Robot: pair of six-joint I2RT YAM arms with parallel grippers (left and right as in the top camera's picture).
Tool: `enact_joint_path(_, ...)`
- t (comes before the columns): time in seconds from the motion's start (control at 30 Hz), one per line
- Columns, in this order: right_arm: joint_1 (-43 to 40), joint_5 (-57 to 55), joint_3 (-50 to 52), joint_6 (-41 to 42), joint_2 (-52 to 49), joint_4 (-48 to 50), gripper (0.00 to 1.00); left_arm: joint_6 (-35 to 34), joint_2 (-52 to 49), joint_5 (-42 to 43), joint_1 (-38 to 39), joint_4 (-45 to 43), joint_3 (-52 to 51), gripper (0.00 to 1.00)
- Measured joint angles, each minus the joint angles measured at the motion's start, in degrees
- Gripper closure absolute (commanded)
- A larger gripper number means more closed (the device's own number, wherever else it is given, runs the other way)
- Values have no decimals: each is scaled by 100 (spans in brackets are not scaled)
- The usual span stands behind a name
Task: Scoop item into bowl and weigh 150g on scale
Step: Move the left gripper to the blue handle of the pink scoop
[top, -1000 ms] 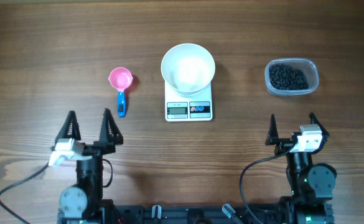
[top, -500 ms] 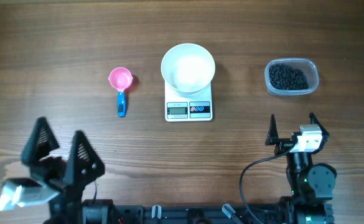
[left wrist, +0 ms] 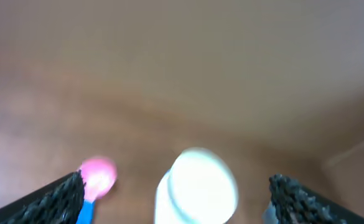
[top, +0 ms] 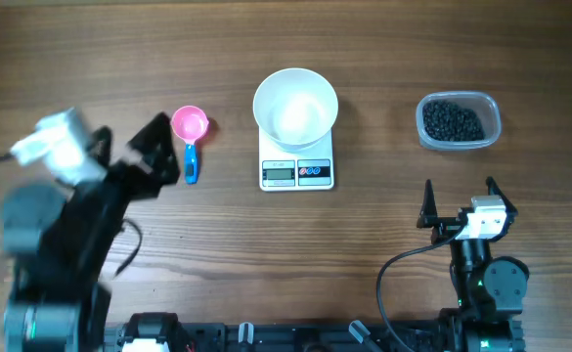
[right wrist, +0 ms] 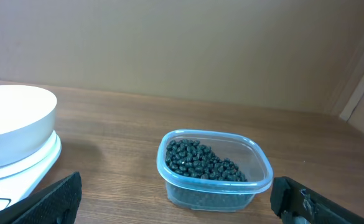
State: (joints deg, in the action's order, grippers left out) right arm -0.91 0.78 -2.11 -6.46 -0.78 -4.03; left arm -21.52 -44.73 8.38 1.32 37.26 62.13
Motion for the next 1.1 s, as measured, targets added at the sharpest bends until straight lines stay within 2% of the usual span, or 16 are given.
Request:
enact_joint_path(0.17,0,0,0,0,0,-2,0,114,-2074,52,0,916,-4,0)
enact_joint_path(0.4,0,0,0,0,0,-2,0,153,-4358,72,0,962,-2,0)
enact_joint_path(0.57,0,0,0,0,0,-2,0,334,-5182,46,0,662,-2,0)
enact_joint_path(0.77,0,0,0,0,0,0,0,387,-5571,-398,0,-26,-20,0)
enact_joint_path(0.93,0,0,0,0,0,0,0,424,-5580,-470,0,-610,-345,20)
enact_joint_path(1.03,0,0,0,0,0,-2,0,444,-5580,-494,0,-654,-498,37)
enact_joint_path(1.1,0,0,0,0,0,-2,0,448,-5580,-485,0,-649,-564,41)
